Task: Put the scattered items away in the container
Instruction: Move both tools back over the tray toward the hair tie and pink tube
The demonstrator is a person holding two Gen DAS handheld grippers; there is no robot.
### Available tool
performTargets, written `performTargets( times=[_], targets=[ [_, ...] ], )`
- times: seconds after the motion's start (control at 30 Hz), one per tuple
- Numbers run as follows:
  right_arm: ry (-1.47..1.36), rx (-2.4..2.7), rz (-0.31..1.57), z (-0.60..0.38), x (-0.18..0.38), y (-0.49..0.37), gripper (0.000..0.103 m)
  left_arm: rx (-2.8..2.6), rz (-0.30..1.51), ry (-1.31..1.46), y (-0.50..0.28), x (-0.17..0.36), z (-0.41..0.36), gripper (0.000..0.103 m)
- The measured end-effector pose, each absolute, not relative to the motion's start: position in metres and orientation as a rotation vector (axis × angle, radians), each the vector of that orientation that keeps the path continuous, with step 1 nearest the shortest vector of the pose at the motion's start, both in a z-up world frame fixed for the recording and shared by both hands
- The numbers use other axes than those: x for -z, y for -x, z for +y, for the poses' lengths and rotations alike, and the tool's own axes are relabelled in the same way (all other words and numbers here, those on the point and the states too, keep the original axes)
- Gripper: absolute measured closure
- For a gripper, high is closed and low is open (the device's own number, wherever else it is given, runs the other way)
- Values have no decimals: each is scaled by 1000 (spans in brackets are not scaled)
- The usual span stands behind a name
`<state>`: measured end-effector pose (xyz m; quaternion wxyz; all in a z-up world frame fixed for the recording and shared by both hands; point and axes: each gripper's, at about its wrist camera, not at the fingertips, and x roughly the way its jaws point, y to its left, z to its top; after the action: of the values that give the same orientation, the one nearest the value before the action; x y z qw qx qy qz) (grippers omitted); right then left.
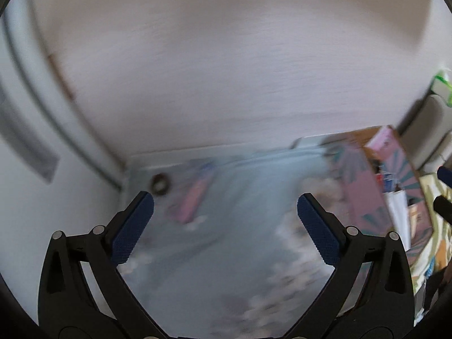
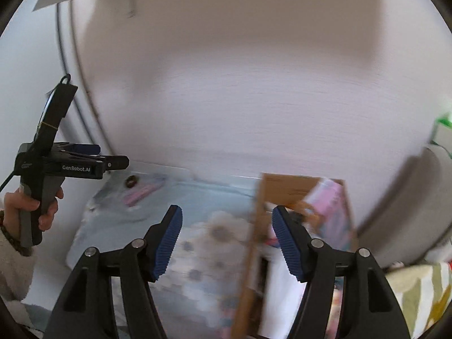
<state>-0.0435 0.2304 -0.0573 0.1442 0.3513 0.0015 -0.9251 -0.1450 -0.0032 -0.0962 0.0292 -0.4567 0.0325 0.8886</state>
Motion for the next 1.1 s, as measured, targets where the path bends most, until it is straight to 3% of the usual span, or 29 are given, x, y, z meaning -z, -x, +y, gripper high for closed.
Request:
performTargets(
  times=[0.3, 0.47, 0.7, 0.9, 1.1],
  targets=[
    [-1035, 2463, 18, 150, 72, 86, 41, -2711, 25, 1586, 136, 128, -80, 1],
    [-1158, 2394, 42, 108, 94, 122, 41, -2688, 83, 1612, 154, 156, -92, 1],
    [-1402, 2431, -108, 53, 155, 199, 41, -2678, 195, 1507, 201, 197, -92, 1],
    [-1528, 2511, -239, 46, 211, 219, 41, -2646, 139, 1495, 247, 216, -104, 1],
    [-1431, 2566, -322, 38, 233, 198, 41, -2648, 27, 1544, 270, 241, -118, 1]
  ],
)
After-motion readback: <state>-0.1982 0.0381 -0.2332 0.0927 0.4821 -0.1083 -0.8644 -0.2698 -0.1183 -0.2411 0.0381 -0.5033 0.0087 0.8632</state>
